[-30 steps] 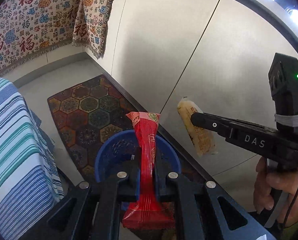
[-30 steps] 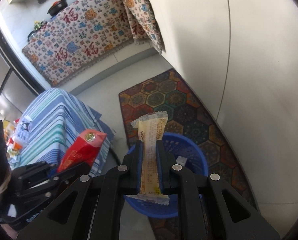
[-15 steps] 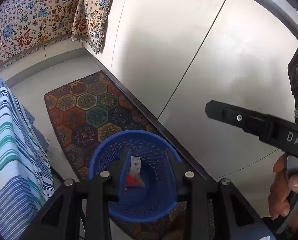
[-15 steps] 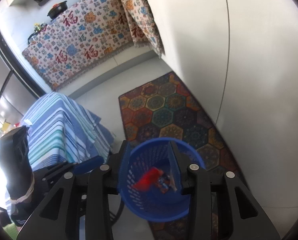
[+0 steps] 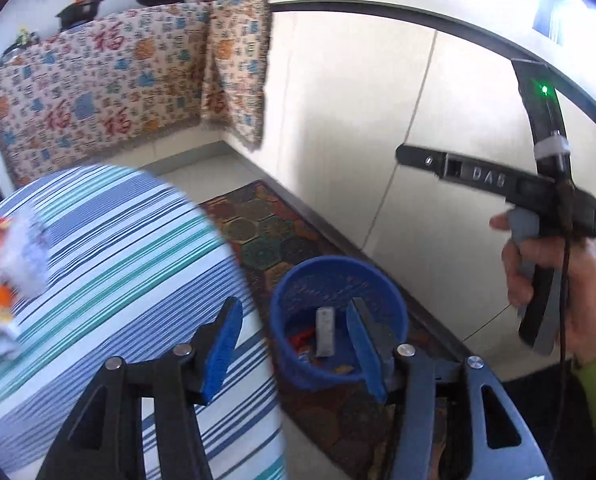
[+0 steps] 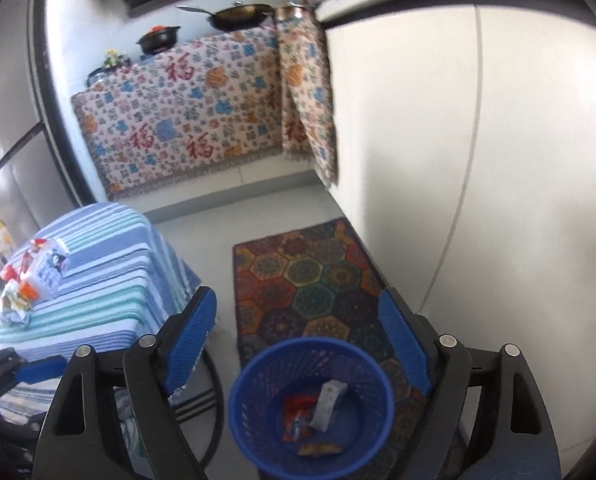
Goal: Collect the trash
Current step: 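Carry both items over the blue wastebasket and open both tools to drop them, then return both tools to the table and close the left tool on the gold wrapper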
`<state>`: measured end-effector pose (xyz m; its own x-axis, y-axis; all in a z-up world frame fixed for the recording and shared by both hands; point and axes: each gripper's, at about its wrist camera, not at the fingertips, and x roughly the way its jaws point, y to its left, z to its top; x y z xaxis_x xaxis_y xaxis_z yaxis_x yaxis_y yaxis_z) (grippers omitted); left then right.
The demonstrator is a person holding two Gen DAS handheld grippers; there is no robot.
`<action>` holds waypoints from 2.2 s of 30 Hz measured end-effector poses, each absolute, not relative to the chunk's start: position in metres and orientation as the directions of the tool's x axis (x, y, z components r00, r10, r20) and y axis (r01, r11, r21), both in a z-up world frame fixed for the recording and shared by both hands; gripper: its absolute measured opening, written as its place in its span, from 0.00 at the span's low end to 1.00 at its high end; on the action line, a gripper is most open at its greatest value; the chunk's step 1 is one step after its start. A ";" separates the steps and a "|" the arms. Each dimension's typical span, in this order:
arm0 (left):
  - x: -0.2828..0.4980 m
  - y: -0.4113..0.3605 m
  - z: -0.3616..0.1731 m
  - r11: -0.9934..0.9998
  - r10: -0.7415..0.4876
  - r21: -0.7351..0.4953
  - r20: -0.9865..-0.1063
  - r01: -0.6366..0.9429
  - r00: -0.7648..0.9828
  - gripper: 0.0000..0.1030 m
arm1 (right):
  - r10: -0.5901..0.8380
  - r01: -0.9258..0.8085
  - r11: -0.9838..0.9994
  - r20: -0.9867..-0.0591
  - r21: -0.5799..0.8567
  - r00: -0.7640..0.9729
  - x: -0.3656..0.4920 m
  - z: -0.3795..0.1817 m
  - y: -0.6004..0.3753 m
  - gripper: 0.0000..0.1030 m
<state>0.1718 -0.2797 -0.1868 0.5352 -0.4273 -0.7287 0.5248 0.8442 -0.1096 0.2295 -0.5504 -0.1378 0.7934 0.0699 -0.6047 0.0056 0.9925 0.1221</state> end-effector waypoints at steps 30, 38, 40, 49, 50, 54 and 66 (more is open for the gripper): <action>0.155 0.025 -0.216 1.000 0.017 0.004 -0.797 -0.023 0.604 0.62 | 0.408 -0.560 0.823 -0.783 0.093 0.470 0.189 -0.198 -0.190 0.85; 0.191 0.078 -0.193 0.988 -0.099 -0.151 -0.733 -0.020 0.673 0.62 | 0.358 -0.536 0.843 -0.793 0.047 0.493 0.191 -0.200 -0.179 0.95; 0.208 0.085 -0.188 0.981 -0.138 -0.191 -0.722 -0.005 0.678 0.62 | 0.354 -0.536 0.843 -0.795 0.043 0.492 0.190 -0.200 -0.180 0.96; 0.256 0.083 -0.200 0.969 -0.232 -0.235 -0.748 0.079 0.622 0.39 | 0.351 -0.536 0.843 -0.795 0.040 0.494 0.191 -0.199 -0.182 0.96; 0.255 0.083 -0.199 0.969 -0.232 -0.231 -0.746 0.085 0.624 0.36 | 0.351 -0.535 0.844 -0.795 0.040 0.494 0.191 -0.199 -0.183 0.96; 0.238 0.089 -0.191 0.974 -0.209 -0.215 -0.745 0.068 0.633 0.32 | 0.352 -0.534 0.844 -0.795 0.042 0.494 0.191 -0.198 -0.184 0.96; 0.144 0.074 -0.197 0.998 -0.057 -0.026 -0.801 0.060 0.596 0.40 | 0.357 -0.535 0.844 -0.795 0.049 0.491 0.190 -0.196 -0.188 0.96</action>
